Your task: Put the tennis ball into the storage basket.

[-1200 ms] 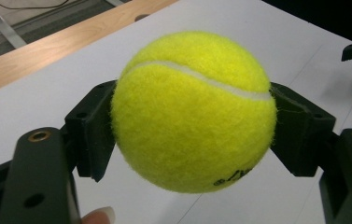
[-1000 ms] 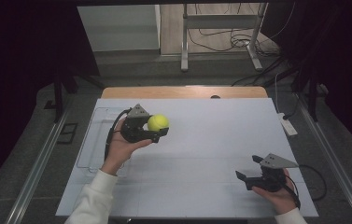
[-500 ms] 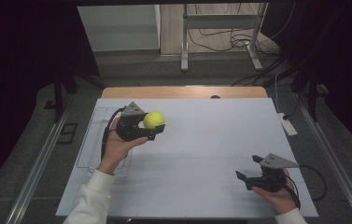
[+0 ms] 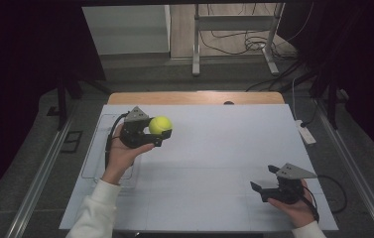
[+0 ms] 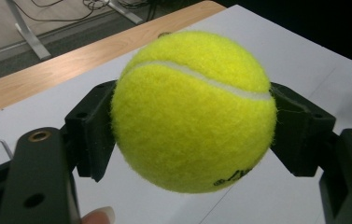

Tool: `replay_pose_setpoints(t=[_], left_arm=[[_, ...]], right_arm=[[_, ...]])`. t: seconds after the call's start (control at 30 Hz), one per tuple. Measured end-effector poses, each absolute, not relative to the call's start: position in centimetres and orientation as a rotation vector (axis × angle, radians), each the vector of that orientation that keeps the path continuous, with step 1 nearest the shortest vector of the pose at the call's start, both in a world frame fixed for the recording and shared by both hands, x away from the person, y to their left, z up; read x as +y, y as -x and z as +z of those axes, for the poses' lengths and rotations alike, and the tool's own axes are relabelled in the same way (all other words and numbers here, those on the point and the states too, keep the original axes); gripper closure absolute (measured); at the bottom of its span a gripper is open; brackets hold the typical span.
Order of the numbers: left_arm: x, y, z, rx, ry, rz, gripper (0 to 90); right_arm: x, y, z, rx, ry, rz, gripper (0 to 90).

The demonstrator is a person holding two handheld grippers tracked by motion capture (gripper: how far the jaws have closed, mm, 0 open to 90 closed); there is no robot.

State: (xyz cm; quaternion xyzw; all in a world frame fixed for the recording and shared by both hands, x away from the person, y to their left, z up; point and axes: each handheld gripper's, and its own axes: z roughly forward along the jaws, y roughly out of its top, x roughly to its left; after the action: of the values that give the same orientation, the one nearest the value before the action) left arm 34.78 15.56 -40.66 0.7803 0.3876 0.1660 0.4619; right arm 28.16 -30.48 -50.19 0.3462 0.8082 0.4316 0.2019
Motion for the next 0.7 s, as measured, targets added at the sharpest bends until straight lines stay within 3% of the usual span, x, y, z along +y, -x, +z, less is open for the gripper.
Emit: replay_pose_setpoints(t=[0.7], left_arm=[[17.1,-35.0,-40.7,1.018,-1.859,0.450,26.2]], right_arm=[[-30.5,-28.1,-50.2,2.256,-0.965,1.206,10.2]])
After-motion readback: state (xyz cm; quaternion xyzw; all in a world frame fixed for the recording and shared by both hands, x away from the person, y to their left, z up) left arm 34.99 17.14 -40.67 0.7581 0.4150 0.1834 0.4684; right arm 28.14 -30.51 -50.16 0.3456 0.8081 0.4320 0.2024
